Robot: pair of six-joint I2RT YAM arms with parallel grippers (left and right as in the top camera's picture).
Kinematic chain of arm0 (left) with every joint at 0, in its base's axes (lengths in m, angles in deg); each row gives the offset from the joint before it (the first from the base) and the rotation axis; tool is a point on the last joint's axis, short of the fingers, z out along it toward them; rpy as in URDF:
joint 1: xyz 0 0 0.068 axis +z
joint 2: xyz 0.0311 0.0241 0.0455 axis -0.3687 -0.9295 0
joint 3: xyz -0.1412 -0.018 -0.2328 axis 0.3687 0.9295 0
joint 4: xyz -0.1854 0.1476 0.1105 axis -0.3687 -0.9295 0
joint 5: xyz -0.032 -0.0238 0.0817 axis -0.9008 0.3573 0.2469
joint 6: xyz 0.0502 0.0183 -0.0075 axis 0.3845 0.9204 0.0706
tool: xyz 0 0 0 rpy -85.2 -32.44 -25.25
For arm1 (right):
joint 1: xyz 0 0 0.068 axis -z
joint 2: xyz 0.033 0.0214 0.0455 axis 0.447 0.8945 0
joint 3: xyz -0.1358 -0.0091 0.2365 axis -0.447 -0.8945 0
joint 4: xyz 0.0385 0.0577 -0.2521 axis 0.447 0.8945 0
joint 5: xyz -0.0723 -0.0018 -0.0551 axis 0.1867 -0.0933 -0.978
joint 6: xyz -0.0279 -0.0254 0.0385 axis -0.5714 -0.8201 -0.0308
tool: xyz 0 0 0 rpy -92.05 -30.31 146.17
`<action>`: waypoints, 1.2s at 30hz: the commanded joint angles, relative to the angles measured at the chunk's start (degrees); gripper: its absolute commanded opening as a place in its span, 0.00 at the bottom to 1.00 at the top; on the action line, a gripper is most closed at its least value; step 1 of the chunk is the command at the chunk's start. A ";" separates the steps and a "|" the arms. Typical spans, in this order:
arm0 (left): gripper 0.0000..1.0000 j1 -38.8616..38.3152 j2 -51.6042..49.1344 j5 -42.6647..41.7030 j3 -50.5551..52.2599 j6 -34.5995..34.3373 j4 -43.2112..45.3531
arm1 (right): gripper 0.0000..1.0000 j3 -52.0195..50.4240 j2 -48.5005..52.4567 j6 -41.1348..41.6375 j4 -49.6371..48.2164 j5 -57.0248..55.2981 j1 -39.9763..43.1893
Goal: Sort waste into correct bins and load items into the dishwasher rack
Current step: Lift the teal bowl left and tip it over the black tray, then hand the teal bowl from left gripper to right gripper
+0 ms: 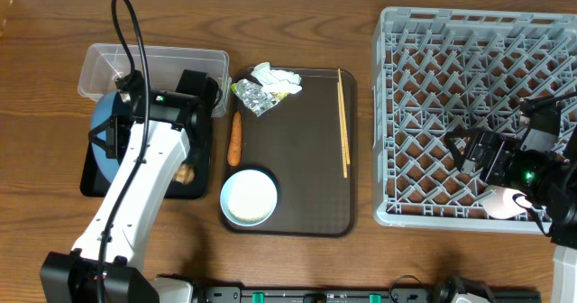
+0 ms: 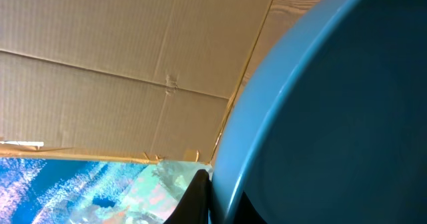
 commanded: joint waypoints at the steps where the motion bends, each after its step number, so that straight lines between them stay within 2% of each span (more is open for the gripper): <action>1: 0.06 -0.28 0.55 2.49 -0.09 0.17 0.11 | 0.97 0.42 0.00 -0.74 0.11 0.04 -0.37; 4: 0.06 -0.81 1.95 0.90 -0.55 0.15 0.31 | 0.97 0.42 0.02 -0.81 0.33 0.04 -0.37; 9: 0.06 -2.45 7.72 -13.66 -5.18 0.20 0.46 | 0.97 0.42 0.00 -5.40 0.22 5.18 -0.37; 12: 0.06 -3.93 12.46 -28.68 -9.42 0.37 1.79 | 0.97 0.42 0.04 -8.33 -0.24 13.31 -0.39; 16: 0.06 -6.03 18.78 -57.27 -10.88 8.07 10.67 | 0.93 0.42 0.66 -8.46 -2.10 22.62 -1.68; 19: 0.06 -7.61 21.40 -72.24 -10.88 10.16 16.13 | 0.91 0.42 1.07 -8.48 -3.78 28.11 -5.22; 21: 0.06 -8.87 21.90 -75.14 -10.88 10.21 17.84 | 0.91 0.42 1.20 -8.48 -5.46 30.32 -8.90; 26: 0.06 -12.35 21.51 -75.10 -10.88 10.21 18.49 | 0.90 0.42 1.44 -8.17 -10.99 28.00 -20.39; 31: 0.06 -15.08 21.90 -75.25 -10.91 10.19 19.85 | 0.82 0.42 3.06 -1.03 -14.36 9.20 -30.56; 32: 0.06 -15.50 21.99 -75.54 -10.91 10.19 19.98 | 0.80 0.42 3.50 -0.44 -14.82 7.52 -31.63; 36: 0.06 -17.49 22.21 -76.15 -10.91 10.19 20.65 | 0.62 0.42 5.84 -0.22 -18.99 7.06 -36.54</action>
